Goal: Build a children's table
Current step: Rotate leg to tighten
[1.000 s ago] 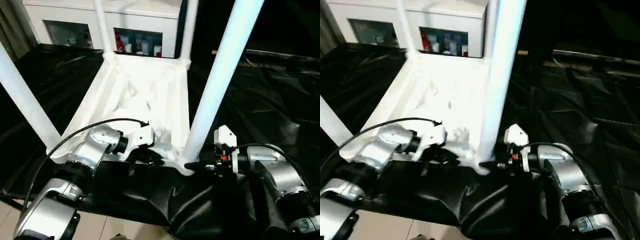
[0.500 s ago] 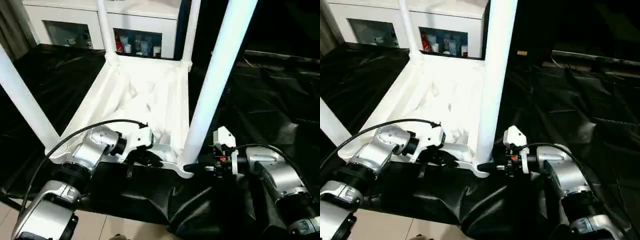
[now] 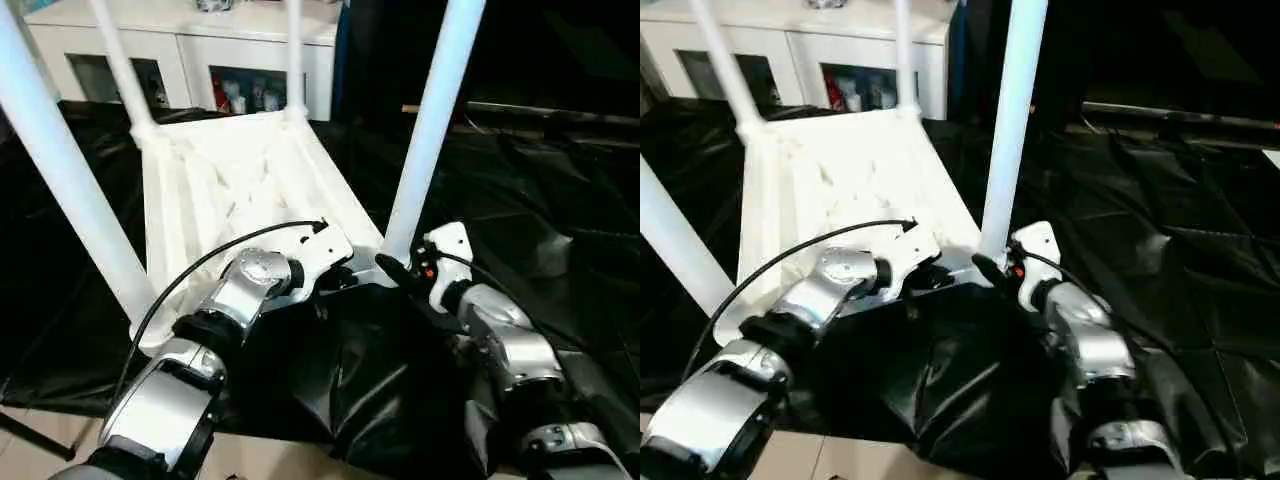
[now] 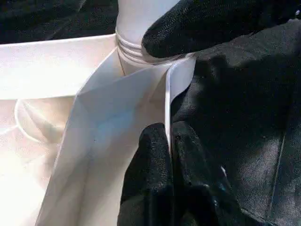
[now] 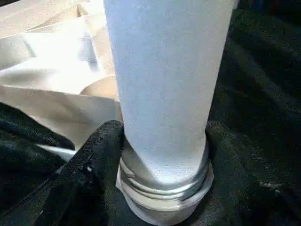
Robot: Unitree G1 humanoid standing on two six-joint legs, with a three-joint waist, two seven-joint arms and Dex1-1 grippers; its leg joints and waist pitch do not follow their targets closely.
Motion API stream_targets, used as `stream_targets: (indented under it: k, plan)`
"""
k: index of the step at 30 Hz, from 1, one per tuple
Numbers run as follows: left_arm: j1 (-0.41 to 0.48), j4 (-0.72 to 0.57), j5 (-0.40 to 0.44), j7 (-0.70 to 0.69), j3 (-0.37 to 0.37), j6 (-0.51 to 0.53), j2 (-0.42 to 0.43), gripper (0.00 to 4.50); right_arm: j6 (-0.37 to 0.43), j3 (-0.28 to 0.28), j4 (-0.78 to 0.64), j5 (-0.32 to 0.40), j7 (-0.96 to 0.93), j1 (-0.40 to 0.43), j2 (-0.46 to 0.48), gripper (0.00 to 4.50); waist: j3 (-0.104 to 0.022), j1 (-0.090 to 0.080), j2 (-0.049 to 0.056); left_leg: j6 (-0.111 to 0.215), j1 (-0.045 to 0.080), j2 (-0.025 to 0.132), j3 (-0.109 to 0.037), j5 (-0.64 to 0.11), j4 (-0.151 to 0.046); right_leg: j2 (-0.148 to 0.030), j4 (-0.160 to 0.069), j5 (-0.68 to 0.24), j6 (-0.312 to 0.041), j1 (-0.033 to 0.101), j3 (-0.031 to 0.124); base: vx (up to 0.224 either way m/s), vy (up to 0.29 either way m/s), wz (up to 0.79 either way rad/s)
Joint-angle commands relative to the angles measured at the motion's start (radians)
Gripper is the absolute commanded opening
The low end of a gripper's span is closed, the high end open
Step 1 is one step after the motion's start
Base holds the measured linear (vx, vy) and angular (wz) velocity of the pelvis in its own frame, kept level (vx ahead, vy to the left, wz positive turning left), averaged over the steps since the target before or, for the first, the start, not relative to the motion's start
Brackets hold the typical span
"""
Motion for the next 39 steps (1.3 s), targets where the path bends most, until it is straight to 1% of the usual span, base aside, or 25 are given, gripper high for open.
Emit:
stream_targets:
  k: [1,2,4,5,6,7,9,10,12,14,15,18,19,20,22,25,27,28,32,33,34,36,37,38,39]
  plan:
    - [-0.008,-0.002,-0.037,0.004,0.015,-0.036,-0.044,0.00,0.016,0.073,0.006,0.004,0.102,0.022,0.034,2.84,-0.051,0.003,-0.011,0.047,0.009,0.027,-0.020,-0.235,-0.065,-0.076,-0.087,-0.271,-0.181,0.043,0.038,0.000,0.000,0.00]
    - [-0.001,-0.012,-0.040,-0.027,0.011,-0.042,-0.035,0.00,0.023,0.066,-0.003,0.022,0.135,0.020,0.024,3.03,-0.051,0.003,-0.012,0.050,0.008,0.027,-0.019,-0.234,-0.065,-0.076,-0.088,-0.272,-0.180,0.043,0.038,0.000,0.000,0.00]
    - [0.006,-0.023,-0.044,-0.058,0.008,-0.052,-0.024,0.00,0.023,0.066,-0.013,0.032,0.170,0.019,0.010,3.03,-0.052,0.006,-0.012,0.061,0.008,0.029,-0.019,-0.228,-0.064,-0.076,-0.087,-0.262,-0.184,0.045,0.038,0.000,0.000,0.00]
    - [0.022,-0.046,-0.058,-0.131,0.001,-0.073,-0.005,0.00,0.017,0.078,-0.035,0.038,0.234,0.024,-0.021,3.27,-0.052,0.008,-0.015,0.067,0.006,0.030,-0.020,-0.221,-0.064,-0.077,-0.084,-0.249,-0.188,0.047,0.038,0.000,0.000,0.00]
    - [0.029,-0.055,-0.062,-0.160,-0.003,-0.076,0.005,0.00,0.014,0.085,-0.047,0.040,0.265,0.027,-0.037,3.27,-0.052,0.008,-0.015,0.067,0.006,0.030,-0.020,-0.221,-0.064,-0.077,-0.084,-0.249,-0.188,0.047,0.038,0.000,0.000,0.00]
    - [0.045,-0.077,-0.072,-0.221,-0.011,-0.084,0.024,0.00,0.009,0.101,-0.073,0.046,0.330,0.036,-0.070,3.37,-0.053,0.009,-0.018,0.080,0.003,0.031,-0.018,-0.203,-0.063,-0.077,-0.080,-0.217,-0.197,0.049,0.038,0.000,0.000,0.00]
    - [0.059,-0.097,-0.082,-0.269,-0.017,-0.096,0.040,0.00,0.004,0.111,-0.092,0.054,0.381,0.043,-0.095,3.37,-0.051,0.013,-0.019,0.087,0.004,0.033,-0.019,-0.203,-0.064,-0.079,-0.080,-0.225,-0.199,0.049,0.037,0.000,0.000,0.00]
    - [0.074,-0.113,-0.082,-0.298,-0.025,-0.124,0.063,0.00,-0.023,0.119,-0.099,0.050,0.427,0.047,-0.128,3.37,-0.050,0.014,-0.020,0.089,0.004,0.034,-0.018,-0.207,-0.064,-0.079,-0.081,-0.237,-0.196,0.046,0.037,0.000,0.000,0.00]
    - [0.092,-0.131,-0.094,-0.350,-0.029,-0.139,0.086,0.00,-0.016,0.120,-0.106,0.070,0.495,0.051,-0.156,3.37,-0.050,0.017,-0.022,0.085,0.007,0.036,-0.018,-0.215,-0.064,-0.079,-0.082,-0.255,-0.194,0.045,0.036,0.000,0.000,0.00]
    - [0.106,-0.149,-0.106,-0.394,-0.031,-0.134,0.100,0.00,-0.015,0.123,-0.110,0.077,0.539,0.053,-0.176,3.37,-0.048,0.026,-0.015,0.073,0.011,0.042,-0.016,-0.226,-0.067,-0.077,-0.081,-0.273,-0.197,0.038,0.036,0.000,0.000,0.00]
    - [0.126,-0.186,-0.128,-0.459,-0.031,-0.112,0.120,0.00,-0.008,0.125,-0.119,0.086,0.593,0.058,-0.198,3.37,-0.047,0.027,-0.018,0.070,0.012,0.044,-0.015,-0.229,-0.068,-0.077,-0.081,-0.274,-0.197,0.038,0.037,0.000,0.000,0.00]
    - [0.151,-0.235,-0.145,-0.538,-0.041,-0.085,0.159,0.00,-0.006,0.124,-0.121,0.092,0.628,0.057,-0.214,3.37,-0.049,0.037,-0.018,0.066,0.010,0.046,-0.015,-0.221,-0.068,-0.080,-0.073,-0.252,-0.206,0.038,0.038,0.000,0.000,0.00]
    - [0.156,-0.245,-0.147,-0.551,-0.043,-0.078,0.169,0.00,-0.006,0.125,-0.121,0.094,0.636,0.056,-0.217,3.37,-0.050,0.040,-0.016,0.064,0.012,0.046,-0.012,-0.214,-0.066,-0.078,-0.071,-0.221,-0.214,0.036,0.039,0.000,0.000,0.00]
    - [0.158,-0.250,-0.148,-0.555,-0.042,-0.077,0.172,0.00,-0.005,0.126,-0.123,0.095,0.640,0.056,-0.219,3.37,-0.049,0.039,-0.018,0.065,0.009,0.045,-0.012,-0.211,-0.067,-0.078,-0.071,-0.217,-0.213,0.038,0.038,0.000,0.000,0.00]
    - [0.165,-0.259,-0.148,-0.562,-0.036,-0.078,0.182,0.00,0.007,0.124,-0.126,0.114,0.659,0.054,-0.216,3.04,-0.048,0.038,-0.020,0.058,0.009,0.043,-0.014,-0.216,-0.068,-0.080,-0.073,-0.241,-0.204,0.038,0.037,0.000,0.000,0.00]
    - [0.164,-0.256,-0.146,-0.559,-0.031,-0.084,0.183,0.00,0.011,0.125,-0.124,0.119,0.665,0.051,-0.212,3.01,-0.048,0.036,-0.021,0.054,0.009,0.042,-0.014,-0.220,-0.069,-0.080,-0.076,-0.263,-0.194,0.038,0.038,0.000,0.000,0.00]
    - [0.167,-0.262,-0.145,-0.560,-0.025,-0.080,0.184,0.00,0.017,0.128,-0.131,0.121,0.670,0.055,-0.210,2.83,-0.048,0.037,-0.022,0.053,0.009,0.042,-0.014,-0.212,-0.068,-0.080,-0.075,-0.260,-0.191,0.038,0.038,0.000,0.000,0.00]
    - [0.171,-0.272,-0.147,-0.559,-0.024,-0.073,0.186,0.00,0.019,0.129,-0.135,0.122,0.676,0.057,-0.208,2.62,-0.048,0.037,-0.022,0.054,0.008,0.041,-0.014,-0.206,-0.067,-0.079,-0.074,-0.253,-0.191,0.039,0.038,0.000,0.000,0.00]
    - [0.170,-0.278,-0.153,-0.539,-0.016,-0.063,0.179,0.00,0.026,0.131,-0.136,0.127,0.681,0.064,-0.202,2.52,-0.049,0.037,-0.021,0.056,0.009,0.042,-0.014,-0.198,-0.067,-0.079,-0.073,-0.239,-0.195,0.038,0.038,0.000,0.000,0.00]
    - [0.170,-0.277,-0.153,-0.526,-0.013,-0.061,0.176,0.00,0.027,0.133,-0.138,0.128,0.676,0.068,-0.200,2.51,-0.049,0.037,-0.018,0.054,0.009,0.041,-0.014,-0.199,-0.067,-0.079,-0.072,-0.238,-0.195,0.039,0.038,0.000,0.000,0.00]
    - [0.170,-0.277,-0.153,-0.526,-0.013,-0.061,0.176,0.00,0.027,0.133,-0.138,0.128,0.676,0.068,-0.200,2.51,-0.049,0.036,-0.020,0.054,0.008,0.041,-0.014,-0.201,-0.067,-0.079,-0.074,-0.240,-0.194,0.039,0.038,0.000,0.000,0.00]
    - [0.163,-0.262,-0.139,-0.479,-0.007,-0.062,0.166,0.00,0.029,0.132,-0.137,0.125,0.648,0.077,-0.191,2.50,-0.048,0.036,-0.020,0.051,0.009,0.041,-0.014,-0.204,-0.067,-0.078,-0.075,-0.242,-0.193,0.038,0.038,0.000,0.000,0.00]
    - [0.148,-0.232,-0.116,-0.409,-0.001,-0.066,0.153,0.00,0.029,0.127,-0.121,0.110,0.594,0.078,-0.176,2.50,-0.046,0.034,-0.020,0.048,0.009,0.040,-0.014,-0.215,-0.068,-0.078,-0.078,-0.258,-0.190,0.036,0.039,0.000,0.000,0.00]
    - [0.117,-0.179,-0.086,-0.286,0.018,-0.065,0.124,0.00,0.026,0.113,-0.086,0.077,0.482,0.077,-0.144,2.50,-0.045,0.031,-0.020,0.039,0.010,0.038,-0.016,-0.229,-0.070,-0.080,-0.082,-0.297,-0.179,0.034,0.039,0.000,0.000,0.00]
    - [0.109,-0.168,-0.082,-0.260,0.022,-0.063,0.115,0.00,0.028,0.107,-0.075,0.068,0.446,0.075,-0.134,2.50,-0.043,0.029,-0.020,0.031,0.012,0.036,-0.016,-0.245,-0.070,-0.078,-0.085,-0.326,-0.173,0.031,0.038,0.000,0.000,0.00]
